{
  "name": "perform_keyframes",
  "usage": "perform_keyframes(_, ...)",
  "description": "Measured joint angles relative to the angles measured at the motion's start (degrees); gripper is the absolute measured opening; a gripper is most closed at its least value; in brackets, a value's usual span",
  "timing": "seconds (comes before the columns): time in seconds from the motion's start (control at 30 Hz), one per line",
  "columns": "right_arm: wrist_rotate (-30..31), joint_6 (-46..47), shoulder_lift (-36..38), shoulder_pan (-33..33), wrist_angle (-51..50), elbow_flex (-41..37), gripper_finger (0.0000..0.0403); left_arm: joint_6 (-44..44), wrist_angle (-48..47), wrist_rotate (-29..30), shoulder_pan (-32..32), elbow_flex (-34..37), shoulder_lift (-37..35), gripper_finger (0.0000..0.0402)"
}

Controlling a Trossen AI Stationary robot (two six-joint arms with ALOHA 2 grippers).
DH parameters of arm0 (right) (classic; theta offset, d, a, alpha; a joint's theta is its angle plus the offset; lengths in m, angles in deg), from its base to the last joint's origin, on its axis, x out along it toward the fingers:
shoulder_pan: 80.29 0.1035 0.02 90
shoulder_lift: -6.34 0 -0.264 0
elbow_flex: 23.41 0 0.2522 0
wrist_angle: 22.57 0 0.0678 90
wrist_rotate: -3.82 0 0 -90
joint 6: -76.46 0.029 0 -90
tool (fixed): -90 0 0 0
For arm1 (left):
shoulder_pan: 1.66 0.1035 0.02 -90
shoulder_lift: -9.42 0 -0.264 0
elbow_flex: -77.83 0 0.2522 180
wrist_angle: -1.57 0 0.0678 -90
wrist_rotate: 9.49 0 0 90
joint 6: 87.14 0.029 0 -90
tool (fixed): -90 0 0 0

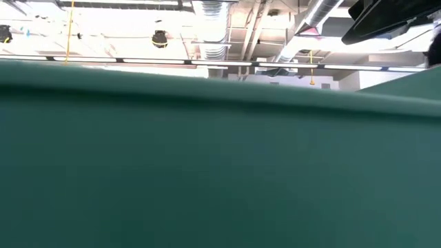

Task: Sort crayons
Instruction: Put the orange crayon into the orange bin

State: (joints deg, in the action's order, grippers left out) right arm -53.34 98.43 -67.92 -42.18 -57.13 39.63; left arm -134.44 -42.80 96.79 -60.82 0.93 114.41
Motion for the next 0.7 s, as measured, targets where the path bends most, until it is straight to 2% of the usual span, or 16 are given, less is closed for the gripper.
perform_keyframes(0.27, 0.0, 0.0, 0.0, 0.0, -0.1, 0.0, 0.0114, 7.9, -2.2, -0.2, 3.6, -2.3, -0.1, 0.0000)
perform_keyframes(0.47, 0.0, 0.0, 0.0, 0.0, 0.0, 0.0, 0.0114, 13.7, -8.7, 1.2, 6.0, -6.4, -0.2, 0.0000)
perform_keyframes(0.57, 0.0, 0.0, 0.0, 0.0, 0.0, 0.0, 0.0114, 17.3, -13.1, 2.6, 7.2, -9.2, -0.2, 0.0000)
perform_keyframes(0.7, 0.0, 0.0, 0.0, 0.0, 0.0, 0.0, 0.0114, 23.4, -19.2, 7.6, 9.5, -13.1, -0.3, 0.0000)
